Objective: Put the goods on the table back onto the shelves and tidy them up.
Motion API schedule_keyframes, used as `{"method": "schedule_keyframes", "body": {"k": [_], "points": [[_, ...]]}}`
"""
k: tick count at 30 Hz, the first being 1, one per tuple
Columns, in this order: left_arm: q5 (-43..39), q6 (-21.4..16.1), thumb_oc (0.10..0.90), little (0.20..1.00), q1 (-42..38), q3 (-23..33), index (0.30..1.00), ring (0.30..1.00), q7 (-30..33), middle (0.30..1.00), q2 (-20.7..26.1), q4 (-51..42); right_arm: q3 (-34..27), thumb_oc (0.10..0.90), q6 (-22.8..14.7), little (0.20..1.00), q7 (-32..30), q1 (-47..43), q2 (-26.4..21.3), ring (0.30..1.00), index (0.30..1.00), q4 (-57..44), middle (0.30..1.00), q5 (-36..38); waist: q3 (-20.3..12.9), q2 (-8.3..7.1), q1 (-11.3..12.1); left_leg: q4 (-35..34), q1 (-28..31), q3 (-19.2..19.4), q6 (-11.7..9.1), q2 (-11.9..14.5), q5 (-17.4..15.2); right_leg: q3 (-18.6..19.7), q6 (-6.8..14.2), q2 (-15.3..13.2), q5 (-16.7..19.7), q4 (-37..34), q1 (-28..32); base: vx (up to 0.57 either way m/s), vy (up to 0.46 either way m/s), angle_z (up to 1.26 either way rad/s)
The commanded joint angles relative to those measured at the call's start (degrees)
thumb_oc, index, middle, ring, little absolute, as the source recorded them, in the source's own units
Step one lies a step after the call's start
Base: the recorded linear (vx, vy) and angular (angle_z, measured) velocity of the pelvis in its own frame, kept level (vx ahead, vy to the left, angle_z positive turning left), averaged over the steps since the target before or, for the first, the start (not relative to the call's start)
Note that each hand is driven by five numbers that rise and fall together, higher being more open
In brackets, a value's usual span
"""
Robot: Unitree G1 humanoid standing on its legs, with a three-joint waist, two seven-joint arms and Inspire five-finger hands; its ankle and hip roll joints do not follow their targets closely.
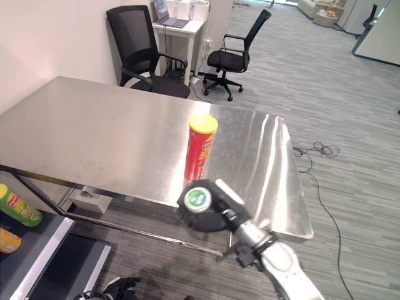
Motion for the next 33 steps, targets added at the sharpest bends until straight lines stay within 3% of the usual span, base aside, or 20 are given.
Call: {"method": "schedule_keyframes", "body": {"k": [1, 5, 8, 10, 11, 13, 14, 15, 16, 19, 20, 23, 24, 26, 28, 29, 30, 31, 32, 33], "points": [[0.45, -2.06, 0.8, 0.9, -6.64, -1.51, 0.9, 0.9, 2.01, 0.9, 0.29, 2.55, -5.06, 0.4, -4.82, 0.3, -5.16, -8.88, 2.9, 0.3, 0.3, -5.04, 0.3, -3.2, 1.27, 0.27, 2.76, 0.29, 4.31, -2.47, -1.04, -0.5, -5.41, 0.6, 0.31, 2.48, -5.93, 4.13, 2.64, -0.02, -0.051, 0.12], [0.38, -1.8, 0.8, 0.9, -7.44, -2.91, 0.9, 0.9, 4.71, 0.9, 0.5, 1.36, 2.66, 0.4, -5.6, 0.3, -8.32, -17.73, 7.31, 0.3, 0.3, -5.45, 0.3, -0.42, 3.06, 0.11, 4.53, 0.29, 3.41, -4.08, -1.16, -0.3, -4.55, -0.67, -0.17, 2.46, -6.52, 5.26, 2.08, -0.07, -0.085, 0.19], [-0.47, -2.09, 0.8, 0.9, -8.29, -4.51, 0.9, 0.9, 6.65, 0.9, 1.17, -0.8, 8.78, 0.4, -6.77, 0.3, -11.28, -26.94, 11.07, 0.3, 0.3, -3.82, 0.3, 1.63, 7.2, 0.04, 6.54, 0.71, 0.29, -6.34, -1.36, 0.1, -2.8, -2.42, -0.82, 2.61, -7.04, 7.18, -0.51, -0.2, -0.106, 0.38], [-1.53, -2.31, 0.8, 0.9, -9.16, -5.85, 0.9, 0.9, 8.13, 0.9, 1.84, -1.33, 13.05, 0.4, -7.08, 0.3, -14.4, -34.87, 15.08, 0.3, 0.3, 0.1, 0.3, 0.02, 10.8, -0.01, 9.0, 0.87, -5.24, -9.72, -2.63, 0.38, 1.2, -5.94, -1.6, 2.77, -6.79, 6.95, -3.09, -0.38, -0.207, 0.88], [-2.92, -2.14, 0.8, 0.9, -9.84, -5.14, 0.9, 0.9, 9.38, 0.9, 2.08, -0.75, 13.5, 0.4, -7.9, 0.3, -15.96, -36.01, 15.43, 0.3, 0.3, 1.91, 0.3, -1.36, 11.94, -0.11, 8.95, 0.94, -9.41, -10.13, -3.42, -0.22, 3.05, -9.45, -1.54, 1.76, -6.18, 6.6, -5.17, -0.3, -0.146, 1.29], [-4.14, -2.17, 0.8, 0.9, -9.7, -4.16, 0.9, 0.9, 9.67, 0.9, 2.25, -0.5, 13.86, 0.4, -8.01, 0.3, -16.25, -35.31, 15.07, 0.3, 0.3, 2.51, 0.3, -1.82, 11.39, -0.12, 8.14, 0.97, -10.45, -8.81, -3.19, -0.46, 2.65, -11.11, -1.26, 0.91, -5.75, 5.95, -5.92, -0.13, -0.014, 1.57], [-5.44, -2.14, 0.8, 0.9, -9.46, -2.99, 0.9, 0.9, 9.54, 0.9, 2.38, -0.25, 13.94, 0.4, -7.82, 0.3, -16.41, -34.75, 14.39, 0.3, 0.3, 2.97, 0.3, -2.42, 10.81, -0.21, 7.45, 1.26, -10.24, -6.24, -2.91, -0.22, 1.8, -12.62, -0.9, 0.27, -5.05, 4.97, -6.25, -0.13, -0.018, 1.32], [-6.51, -2.36, 0.8, 0.9, -8.55, -0.27, 0.9, 0.9, 10.04, 0.9, 2.45, 1.35, 13.96, 0.4, -8.42, 0.3, -16.27, -32.7, 13.25, 0.3, 0.3, 1.98, 0.3, -3.54, 9.92, -0.33, 5.87, 4.23, -8.19, -0.76, -2.96, 1.11, -1.78, -15.69, -0.45, -1.23, -4.0, 3.59, -6.32, -0.13, -0.03, 1.22], [-5.99, -2.24, 0.8, 0.9, -8.36, 0.62, 0.9, 0.9, 10.15, 0.9, 2.25, 2.3, 14.04, 0.4, -8.49, 0.3, -15.77, -31.89, 12.64, 0.3, 0.3, 1.77, 0.3, -3.54, 9.63, -0.26, 4.96, 6.11, -6.7, 1.8, -3.32, 2.0, -3.62, -17.16, -0.5, -1.84, -3.63, 3.39, -6.4, -0.15, -0.045, 1.3], [-4.7, -2.13, 0.8, 0.9, -8.28, 1.06, 0.9, 0.9, 10.02, 0.9, 2.01, 3.06, 13.72, 0.4, -8.36, 0.3, -15.24, -29.81, 11.24, 0.3, 0.3, 1.32, 0.3, -3.66, 9.3, 0.51, 2.9, 8.07, -2.57, 5.66, -4.46, 4.19, -5.85, -20.67, -0.63, -2.68, -3.36, 3.25, -6.27, -0.07, 0.029, 1.09], [-0.51, -2.21, 0.8, 0.9, -8.78, -0.2, 0.9, 0.9, 9.53, 0.9, 2.1, 2.95, 11.29, 0.4, -8.04, 0.3, -14.87, -25.24, 8.81, 0.3, 0.3, 0.72, 0.3, -5.44, 7.39, 2.83, -0.64, 8.29, 5.9, 10.36, -7.64, 9.05, -4.5, -24.36, -0.25, -2.93, -3.8, 3.74, -6.83, 0.04, 0.112, 0.65], [1.29, -2.19, 0.8, 0.9, -8.62, -1.33, 0.9, 0.9, 9.3, 0.9, 1.97, 2.71, 10.43, 0.4, -7.78, 0.3, -14.55, -23.41, 8.15, 0.3, 0.3, 0.31, 0.3, -5.6, 6.93, 3.79, -1.37, 7.77, 8.08, 10.96, -8.89, 10.49, -2.19, -25.51, -0.52, -2.59, -4.1, 4.06, -6.76, 0.0, 0.117, 0.74], [3.38, -2.35, 0.8, 0.9, -8.66, -2.97, 0.9, 0.9, 8.59, 0.9, 1.87, 2.12, 9.54, 0.4, -7.63, 0.3, -14.28, -21.87, 7.67, 0.3, 0.3, 0.56, 0.3, -5.53, 6.38, 4.47, -1.96, 7.79, 9.55, 11.03, -9.85, 11.45, 0.11, -26.23, -0.68, -2.38, -4.23, 4.55, -7.23, -0.03, 0.152, 0.77], [6.54, -2.8, 0.8, 0.9, -8.23, -6.04, 0.9, 0.9, 7.54, 0.9, 1.95, 0.28, 7.67, 0.4, -7.53, 0.3, -14.12, -18.59, 7.26, 0.3, 0.3, 0.46, 0.3, -5.08, 5.48, 5.48, -2.73, 7.18, 11.69, 9.44, -10.69, 11.92, 2.81, -26.92, -0.82, -1.75, -4.18, 5.25, -8.12, -0.03, 0.194, 0.75], [8.75, -3.09, 0.8, 0.9, -7.67, -9.52, 0.9, 0.9, 6.42, 0.9, 2.03, -2.94, 5.62, 0.4, -7.35, 0.3, -14.65, -16.31, 7.34, 0.3, 0.3, 0.65, 0.3, -4.93, 5.07, 5.26, -3.0, 6.87, 11.68, 7.37, -10.77, 12.32, 4.13, -27.2, -0.65, -1.92, -3.59, 6.25, -8.37, -0.1, 0.327, 0.29], [9.37, -3.21, 0.8, 0.9, -6.91, -10.61, 0.9, 0.9, 5.47, 0.9, 2.27, -4.52, 4.12, 0.4, -7.41, 0.3, -14.79, -14.04, 6.99, 0.3, 0.3, 0.6, 0.3, -4.94, 4.65, 5.26, -2.91, 3.81, 13.83, 11.0, -10.62, 12.1, 1.65, -27.52, -0.09, -2.43, -3.01, 6.86, -8.81, -0.28, 0.604, 0.23], [11.43, -3.46, 0.8, 0.9, -6.95, -12.41, 0.9, 0.9, 4.36, 0.9, 3.07, -5.92, 2.11, 0.4, -7.24, 0.3, -15.68, -11.65, 7.29, 0.3, 0.3, 0.48, 0.3, -5.85, 4.48, 4.87, -3.21, 0.3, 14.27, 13.78, -9.64, 10.27, -5.02, -27.71, 1.49, -3.82, -0.51, 7.72, -10.33, -0.3, 0.531, 0.28], [11.98, -3.53, 0.8, 0.9, -6.94, -12.54, 0.9, 0.9, 4.34, 0.9, 3.58, -6.04, 1.65, 0.4, -7.35, 0.3, -15.73, -10.92, 7.61, 0.3, 0.3, 0.21, 0.3, -6.01, 4.65, 4.47, -3.33, 0.29, 13.89, 14.11, -8.95, 9.37, -8.23, -27.52, 2.41, -4.5, 0.99, 7.8, -11.07, -0.23, 0.394, 0.37], [12.01, -3.54, 0.8, 0.9, -6.91, -12.6, 0.9, 0.9, 4.33, 0.9, 3.66, -6.06, 1.58, 0.4, -7.32, 0.3, -15.71, -10.81, 7.68, 0.3, 0.3, 0.13, 0.3, -6.03, 4.54, 4.35, -3.2, 0.29, 13.83, 14.2, -8.65, 9.13, -8.47, -27.37, 2.65, -4.69, 1.21, 7.79, -11.21, -0.19, 0.293, 0.21], [12.41, -3.43, 0.8, 0.9, -6.97, -12.12, 0.9, 0.9, 4.99, 0.9, 4.42, -5.66, 1.47, 0.4, -7.22, 0.3, -15.98, -9.82, 8.73, 0.3, 0.3, -0.21, 0.3, -6.07, 5.46, 3.56, -2.94, 0.29, 12.84, 13.79, -7.41, 7.17, -11.7, -26.77, 4.59, -5.76, 4.85, 7.14, -12.3, -0.27, 0.408, 0.23]]}}
